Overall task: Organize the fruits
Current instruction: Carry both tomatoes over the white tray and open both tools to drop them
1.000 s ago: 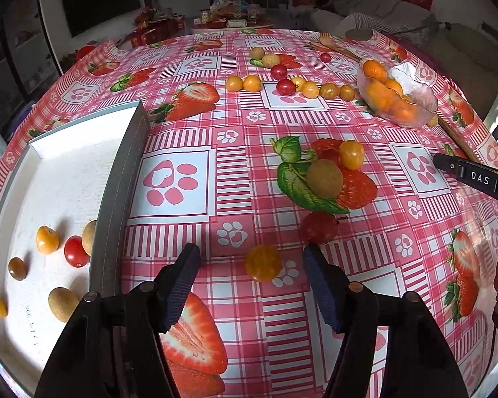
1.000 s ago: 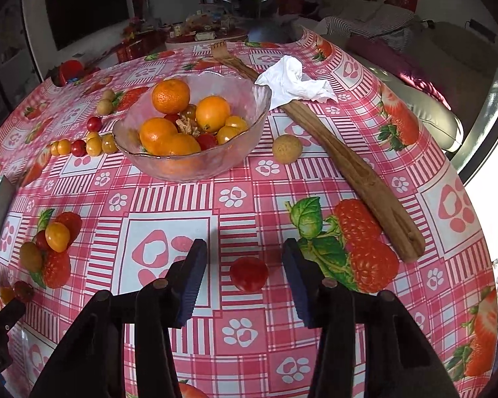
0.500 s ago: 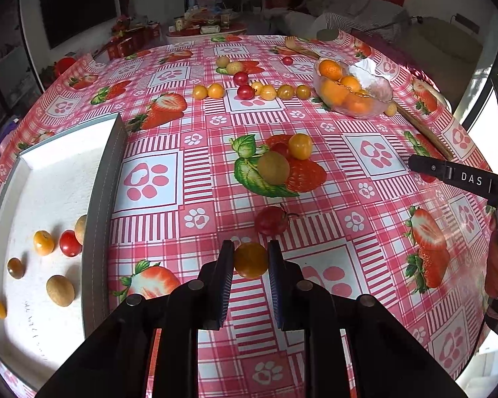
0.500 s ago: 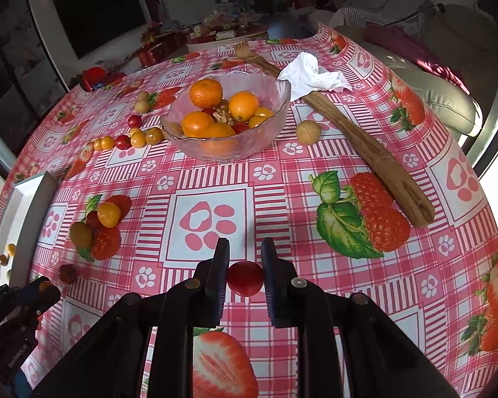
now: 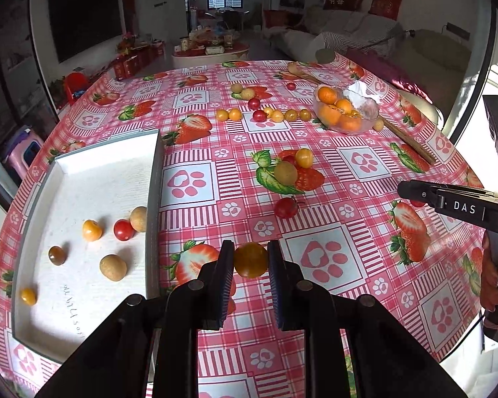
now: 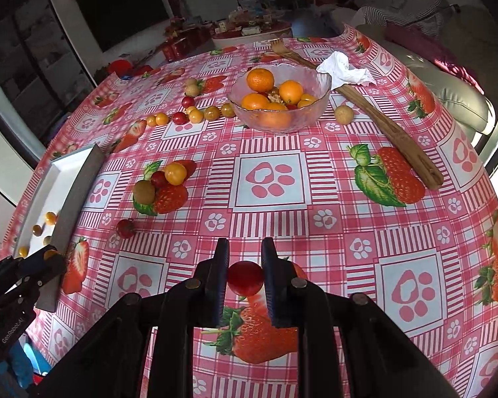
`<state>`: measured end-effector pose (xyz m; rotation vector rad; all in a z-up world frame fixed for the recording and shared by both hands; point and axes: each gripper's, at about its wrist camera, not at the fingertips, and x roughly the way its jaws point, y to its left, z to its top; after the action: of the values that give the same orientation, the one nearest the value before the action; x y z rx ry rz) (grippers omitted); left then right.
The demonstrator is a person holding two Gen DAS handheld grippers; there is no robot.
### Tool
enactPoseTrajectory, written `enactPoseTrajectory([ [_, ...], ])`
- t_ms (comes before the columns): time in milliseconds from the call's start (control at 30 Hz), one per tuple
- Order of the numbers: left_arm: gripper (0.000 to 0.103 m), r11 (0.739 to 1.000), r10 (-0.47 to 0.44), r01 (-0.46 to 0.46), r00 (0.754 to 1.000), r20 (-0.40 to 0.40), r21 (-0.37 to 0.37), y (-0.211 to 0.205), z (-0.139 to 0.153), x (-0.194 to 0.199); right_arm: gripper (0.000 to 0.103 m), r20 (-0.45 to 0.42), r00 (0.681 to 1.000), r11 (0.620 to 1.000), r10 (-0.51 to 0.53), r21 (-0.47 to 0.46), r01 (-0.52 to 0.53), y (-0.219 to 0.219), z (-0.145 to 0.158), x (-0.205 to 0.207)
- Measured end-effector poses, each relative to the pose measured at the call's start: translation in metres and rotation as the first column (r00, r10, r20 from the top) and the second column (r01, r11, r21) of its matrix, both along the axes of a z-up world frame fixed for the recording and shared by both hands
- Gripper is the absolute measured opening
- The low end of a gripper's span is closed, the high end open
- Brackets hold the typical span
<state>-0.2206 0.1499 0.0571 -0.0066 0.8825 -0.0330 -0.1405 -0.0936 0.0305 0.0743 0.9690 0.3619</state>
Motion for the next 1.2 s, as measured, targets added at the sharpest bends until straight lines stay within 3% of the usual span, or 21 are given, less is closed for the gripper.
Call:
enactPoseTrajectory([
  [300, 0.022, 0.995, 0.098, -0.097, 0.995, 0.031, -0.020, 0.052, 0.003, -0.024, 0.022, 0.044, 0.995, 0.995, 0.093, 0.026, -0.094, 0.042, 0.022, -0.023],
  [667, 0.022, 0.974, 0.222, -0.219, 0.974, 0.042, -0.055, 0.118, -0.005, -0.045, 0.022, 0.045, 0.974, 0.975, 0.223, -0.014, -0.223, 0.113, 0.035, -0.036],
  [1200, 0.022, 0.944, 0.325, -0.325, 0.946, -0.014, -0.048, 0.176, -0.032, -0.045, 0.022, -0.025, 0.891, 0.891, 0.454, 0.014, -0.454, 0.256, 0.032, -0.037],
])
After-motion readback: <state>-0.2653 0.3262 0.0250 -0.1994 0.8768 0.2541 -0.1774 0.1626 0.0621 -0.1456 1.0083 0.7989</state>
